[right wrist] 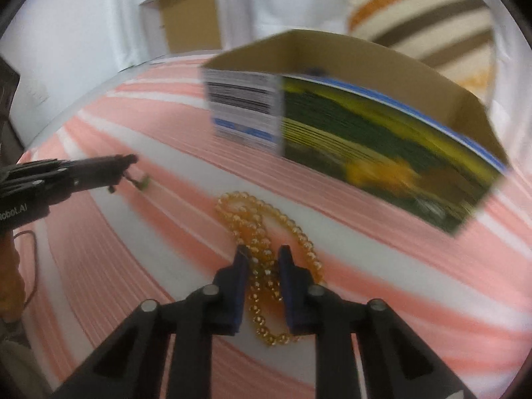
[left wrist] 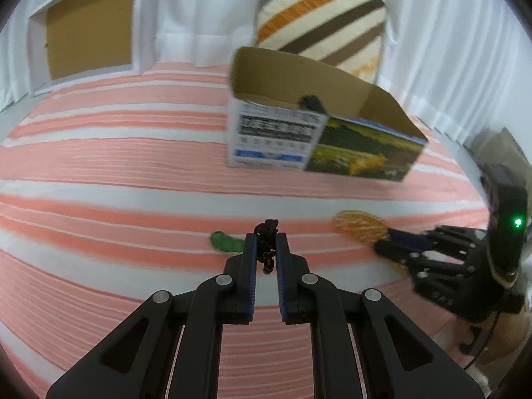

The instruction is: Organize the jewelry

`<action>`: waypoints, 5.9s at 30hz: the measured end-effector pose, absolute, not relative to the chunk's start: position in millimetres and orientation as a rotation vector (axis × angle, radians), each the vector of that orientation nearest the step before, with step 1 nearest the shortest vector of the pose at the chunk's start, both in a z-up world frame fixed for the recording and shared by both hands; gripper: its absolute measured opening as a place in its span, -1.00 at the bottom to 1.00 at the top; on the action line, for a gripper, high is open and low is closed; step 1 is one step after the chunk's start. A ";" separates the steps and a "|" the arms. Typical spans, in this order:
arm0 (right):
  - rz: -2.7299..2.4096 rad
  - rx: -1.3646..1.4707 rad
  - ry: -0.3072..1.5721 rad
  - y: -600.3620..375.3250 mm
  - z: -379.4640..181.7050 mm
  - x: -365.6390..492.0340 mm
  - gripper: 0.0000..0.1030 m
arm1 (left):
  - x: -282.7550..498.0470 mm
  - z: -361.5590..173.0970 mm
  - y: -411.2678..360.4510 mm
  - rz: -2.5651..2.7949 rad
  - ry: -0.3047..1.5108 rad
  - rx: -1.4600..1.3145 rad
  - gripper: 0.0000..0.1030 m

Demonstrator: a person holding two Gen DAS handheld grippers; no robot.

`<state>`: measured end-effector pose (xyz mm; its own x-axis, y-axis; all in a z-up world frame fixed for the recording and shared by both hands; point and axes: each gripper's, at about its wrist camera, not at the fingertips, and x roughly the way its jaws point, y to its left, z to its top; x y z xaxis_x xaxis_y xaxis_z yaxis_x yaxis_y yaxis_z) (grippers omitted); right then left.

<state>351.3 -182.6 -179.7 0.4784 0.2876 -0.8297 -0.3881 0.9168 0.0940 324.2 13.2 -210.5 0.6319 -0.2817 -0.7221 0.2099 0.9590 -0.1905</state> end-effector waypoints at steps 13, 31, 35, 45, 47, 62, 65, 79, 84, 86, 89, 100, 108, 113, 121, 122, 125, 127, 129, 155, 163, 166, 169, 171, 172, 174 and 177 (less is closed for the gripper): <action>0.210 -0.030 0.965 -275.5 -170.1 283.3 -0.30 | 311.3 -231.0 -41.6 -0.254 0.887 0.062 -0.78; 0.185 -0.048 0.876 -263.8 -152.8 265.5 -0.01 | 296.4 -229.3 -39.5 -0.223 0.898 0.105 0.33; 0.157 0.002 0.853 -284.9 -147.2 261.4 0.28 | 288.4 -225.2 -12.9 -0.299 0.886 0.014 0.78; 0.258 -0.088 0.909 -264.0 -169.8 293.9 0.29 | 313.6 -245.3 -33.9 -0.321 0.950 0.101 0.79; 0.272 -0.112 0.947 -252.6 -179.7 308.0 0.29 | 325.5 -246.6 -39.7 -0.320 0.964 0.092 0.78; 0.321 0.116 0.944 -270.3 -122.2 315.7 -0.84 | 332.4 -178.0 -30.8 -0.418 0.910 0.011 -0.83; 0.344 0.163 0.904 -274.7 -95.1 324.6 -0.84 | 345.3 -136.2 -29.0 -0.438 0.882 -0.006 -0.83; 0.406 0.176 0.724 -260.1 21.8 457.3 -0.84 | 469.8 -51.6 -25.5 -0.382 0.836 -0.053 -0.83; 0.393 0.181 0.793 -248.3 -5.8 503.8 -0.84 | 499.5 -94.4 -36.9 -0.351 0.899 -0.042 -0.81; 0.386 0.187 0.834 -242.8 -27.5 517.8 -0.84 | 501.3 -106.9 -38.4 -0.334 0.913 -0.033 -0.69; 0.361 0.209 0.895 -239.5 -55.8 530.4 -0.77 | 500.8 -119.6 -44.7 -0.302 0.919 -0.009 0.35; 0.221 0.148 0.825 -243.2 -49.0 501.8 0.30 | 477.4 -113.5 -46.0 -0.061 0.800 0.095 0.98; 0.199 0.122 0.800 -238.0 -37.9 479.4 0.32 | 455.9 -98.6 -41.9 0.024 0.776 0.068 0.98; 0.187 0.111 0.795 -239.0 -33.0 464.6 0.35 | 442.5 -91.0 -36.4 0.055 0.781 0.044 0.98; 0.166 0.101 0.790 -237.1 -21.8 434.6 0.50 | 410.5 -77.4 -42.4 0.012 0.801 0.095 0.98; 0.165 0.103 0.791 -237.1 -20.0 431.5 0.51 | 406.4 -75.6 -41.2 0.009 0.795 0.091 0.98; 0.157 0.101 0.792 -237.1 -13.2 418.9 0.54 | 388.7 -67.0 -37.3 0.000 0.781 0.076 0.98; 0.149 0.091 0.790 -235.9 -6.5 407.7 0.61 | 374.8 -59.9 -35.1 0.008 0.759 0.084 0.98; 0.143 0.083 0.784 -234.2 0.0 396.6 0.65 | 361.7 -54.0 -33.1 0.018 0.742 0.092 0.98; 0.177 0.010 0.697 -212.8 87.9 231.1 0.65 | 208.2 -0.5 -12.6 0.011 0.713 0.035 0.98; 0.174 0.016 0.690 -214.6 95.3 215.7 0.65 | 193.7 5.9 -13.6 -0.005 0.702 0.022 0.98; 0.174 0.016 0.684 -213.8 98.5 209.9 0.65 | 188.1 9.2 -14.1 -0.002 0.690 0.023 0.98; 0.178 0.014 0.681 -212.2 101.2 205.6 0.65 | 186.0 12.0 -13.9 0.001 0.681 0.021 0.98; 0.180 0.015 0.679 -212.5 102.2 204.7 0.65 | 184.8 12.9 -13.8 0.004 0.678 0.019 0.98; 0.182 0.016 0.677 -212.4 103.0 203.6 0.65 | 184.1 13.4 -13.8 0.006 0.676 0.019 0.98; 0.182 0.016 0.674 -213.0 104.6 201.9 0.65 | 183.1 13.5 -14.9 0.009 0.673 0.019 0.98; 0.182 0.016 0.673 -213.3 105.3 200.5 0.65 | 183.2 14.0 -15.7 0.012 0.670 0.020 0.98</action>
